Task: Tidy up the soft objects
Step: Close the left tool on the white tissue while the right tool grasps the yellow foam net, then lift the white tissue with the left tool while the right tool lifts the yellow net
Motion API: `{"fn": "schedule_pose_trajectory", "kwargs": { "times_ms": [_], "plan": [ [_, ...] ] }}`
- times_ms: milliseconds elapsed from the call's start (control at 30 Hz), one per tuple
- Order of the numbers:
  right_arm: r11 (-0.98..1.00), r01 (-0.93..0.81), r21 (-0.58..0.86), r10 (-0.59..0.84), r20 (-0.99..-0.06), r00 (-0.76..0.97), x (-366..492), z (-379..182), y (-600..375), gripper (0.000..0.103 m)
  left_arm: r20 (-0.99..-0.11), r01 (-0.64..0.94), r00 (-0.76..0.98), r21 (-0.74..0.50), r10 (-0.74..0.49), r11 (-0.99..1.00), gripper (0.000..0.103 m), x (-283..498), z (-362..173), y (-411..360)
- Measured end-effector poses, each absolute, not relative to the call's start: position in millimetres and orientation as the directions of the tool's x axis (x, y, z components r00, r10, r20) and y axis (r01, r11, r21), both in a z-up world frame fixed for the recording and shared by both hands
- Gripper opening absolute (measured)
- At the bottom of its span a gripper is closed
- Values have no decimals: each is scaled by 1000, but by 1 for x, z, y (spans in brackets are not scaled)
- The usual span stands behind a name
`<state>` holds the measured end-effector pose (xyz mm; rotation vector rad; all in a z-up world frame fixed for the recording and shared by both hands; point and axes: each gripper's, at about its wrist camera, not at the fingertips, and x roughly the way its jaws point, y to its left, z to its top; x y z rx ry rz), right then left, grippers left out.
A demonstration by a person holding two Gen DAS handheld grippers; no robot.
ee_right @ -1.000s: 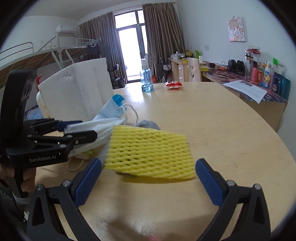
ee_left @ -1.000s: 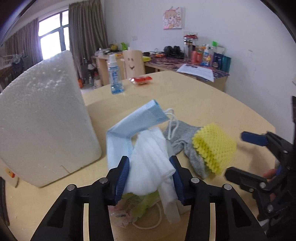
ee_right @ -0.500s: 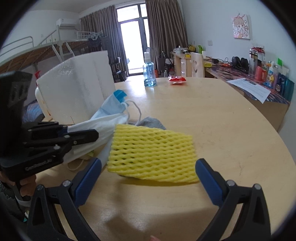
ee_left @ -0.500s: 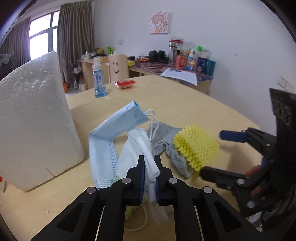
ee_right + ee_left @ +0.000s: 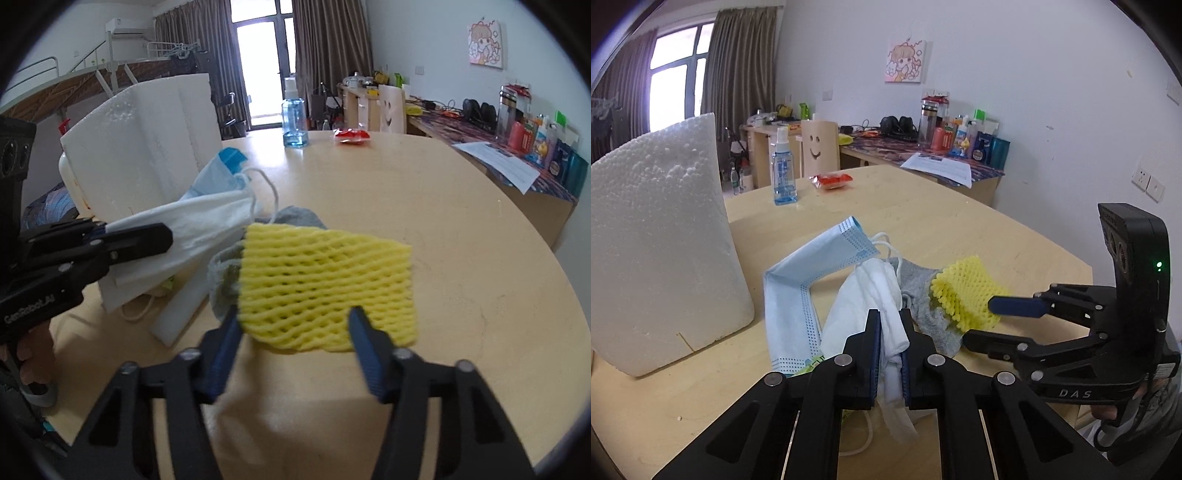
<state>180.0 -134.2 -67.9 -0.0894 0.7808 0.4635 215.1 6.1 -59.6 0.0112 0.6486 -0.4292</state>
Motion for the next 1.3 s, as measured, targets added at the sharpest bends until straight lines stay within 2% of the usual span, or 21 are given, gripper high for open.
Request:
{"fn": "schedule_pose_trajectory", "kwargs": {
  "times_ms": [33, 133, 300, 533, 933, 1067, 1200, 1267, 1300],
  "plan": [
    [896, -433, 96, 371, -697, 613, 179, -67, -136, 42, -585, 391, 713, -124, -385, 912, 10, 216, -60, 6],
    [905, -414, 95, 354, -707, 612, 179, -70, -138, 28, -575, 397, 713, -139, -400, 907, 10, 216, -58, 7],
    [913, -384, 137, 363, -701, 613, 178, -66, -149, 18, -568, 418, 703, -158, -428, 895, 10, 214, -57, 7],
    [923, -348, 162, 363, -665, 653, 168, -51, -164, 18, -531, 452, 713, -152, -459, 879, 9, 200, -49, 2],
    [925, -326, 194, 374, -610, 699, 149, -28, -177, 18, -405, 474, 774, -138, -487, 869, 8, 166, -10, 6],
    [921, -334, 198, 384, -591, 709, 143, -22, -178, 18, -418, 472, 774, -120, -476, 873, 8, 156, -7, 4],
    [919, -345, 193, 390, -582, 713, 136, -21, -177, 18, -488, 452, 750, -114, -446, 885, 9, 150, -19, -5],
    [918, -343, 198, 392, -578, 716, 132, -21, -178, 18, -515, 441, 744, -103, -427, 892, 15, 148, -28, -10],
    [918, -343, 201, 394, -577, 716, 131, -22, -178, 18, -526, 430, 744, -94, -412, 898, 25, 148, -32, -12]
  ]
}}
